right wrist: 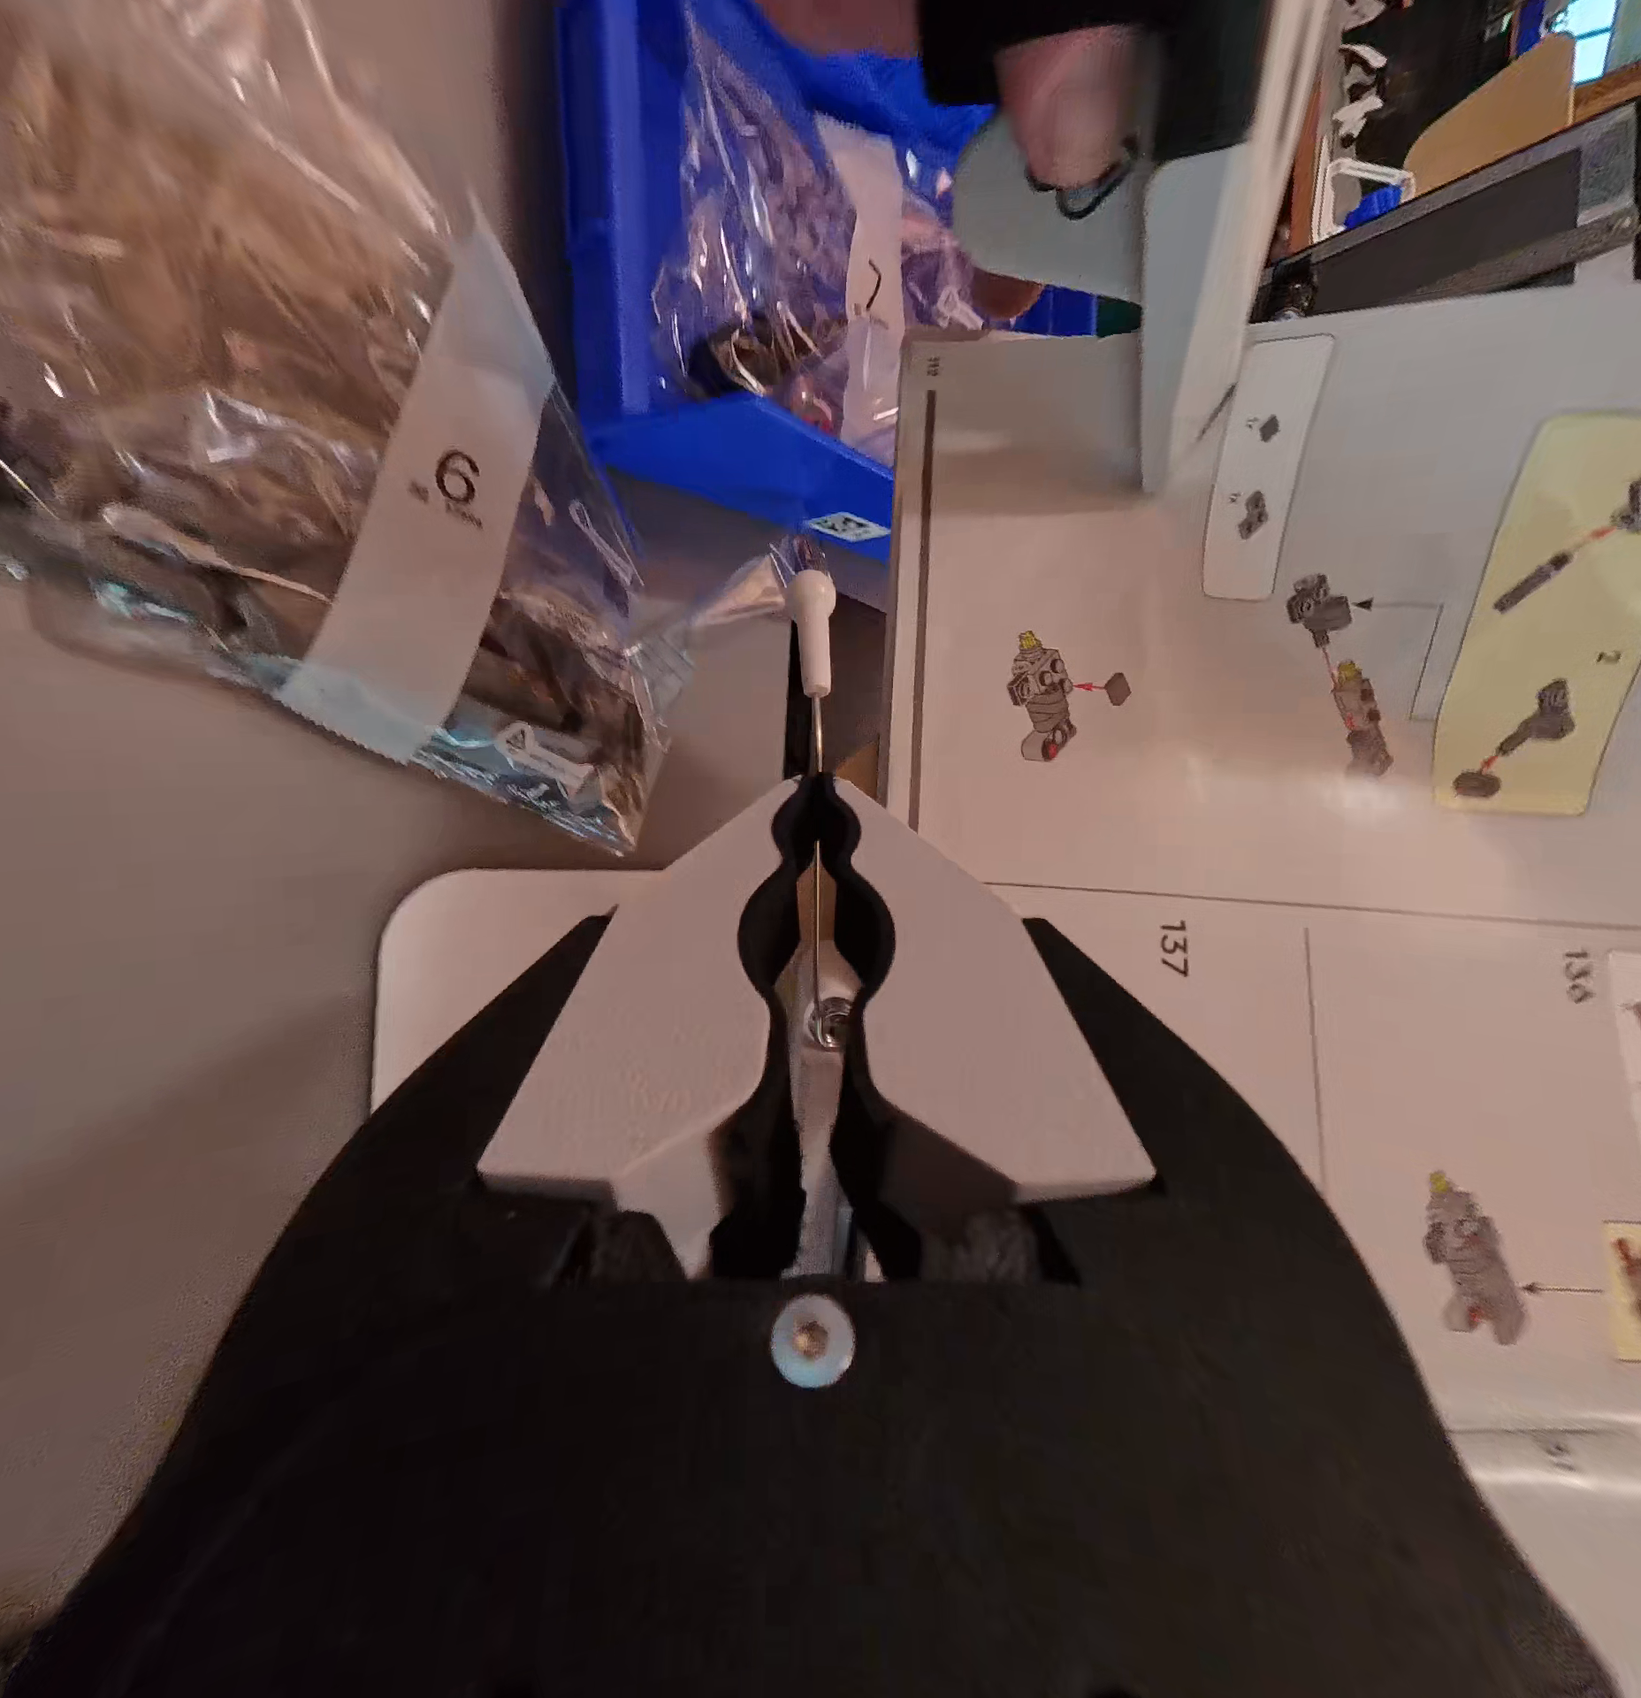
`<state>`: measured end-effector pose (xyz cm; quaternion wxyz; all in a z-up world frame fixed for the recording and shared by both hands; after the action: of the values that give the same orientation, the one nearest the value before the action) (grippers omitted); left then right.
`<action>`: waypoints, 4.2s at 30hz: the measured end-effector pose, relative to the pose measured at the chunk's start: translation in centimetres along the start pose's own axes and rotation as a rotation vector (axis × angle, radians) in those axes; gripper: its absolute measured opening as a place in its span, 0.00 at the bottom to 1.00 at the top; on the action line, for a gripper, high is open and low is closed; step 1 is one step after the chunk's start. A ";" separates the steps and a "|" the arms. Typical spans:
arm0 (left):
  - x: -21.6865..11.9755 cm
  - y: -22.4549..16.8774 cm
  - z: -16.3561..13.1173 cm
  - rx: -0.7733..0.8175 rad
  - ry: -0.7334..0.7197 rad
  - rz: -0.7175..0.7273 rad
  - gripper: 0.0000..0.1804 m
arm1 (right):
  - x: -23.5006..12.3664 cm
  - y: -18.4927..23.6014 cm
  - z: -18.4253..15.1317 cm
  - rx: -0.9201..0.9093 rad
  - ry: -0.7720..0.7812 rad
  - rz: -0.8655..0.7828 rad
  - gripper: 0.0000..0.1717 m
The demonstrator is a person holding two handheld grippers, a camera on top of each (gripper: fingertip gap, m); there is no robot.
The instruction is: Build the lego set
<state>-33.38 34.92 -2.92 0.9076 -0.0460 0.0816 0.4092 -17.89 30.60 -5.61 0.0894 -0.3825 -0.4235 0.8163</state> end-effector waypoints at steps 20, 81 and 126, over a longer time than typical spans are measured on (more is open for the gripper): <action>-0.8 -0.1 0.0 0.019 -0.010 0.058 0.00 | -3.6 -4.7 -2.2 0.210 0.026 -0.469 0.15; 19.1 -19.2 3.4 1.013 0.442 0.130 0.00 | -16.0 1.0 -20.6 -0.032 0.369 0.075 0.00; -4.4 -35.2 -6.4 1.123 0.284 -0.117 0.08 | -28.7 19.2 -8.1 0.133 -0.032 -0.073 0.17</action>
<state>-10.50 7.49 -7.78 0.7942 0.3836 0.4042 0.2423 11.01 10.13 -7.28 0.1377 -0.3467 -0.3833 0.8449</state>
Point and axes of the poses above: each gripper's, where its closed fingertips meet, x out along the fingers, z out of its top, y = z × x across the jaws, the point moved 6 cm from there along -x, back along the fingers, and after that the axes turned 5 degrees about -y, right-handed, at the moved point
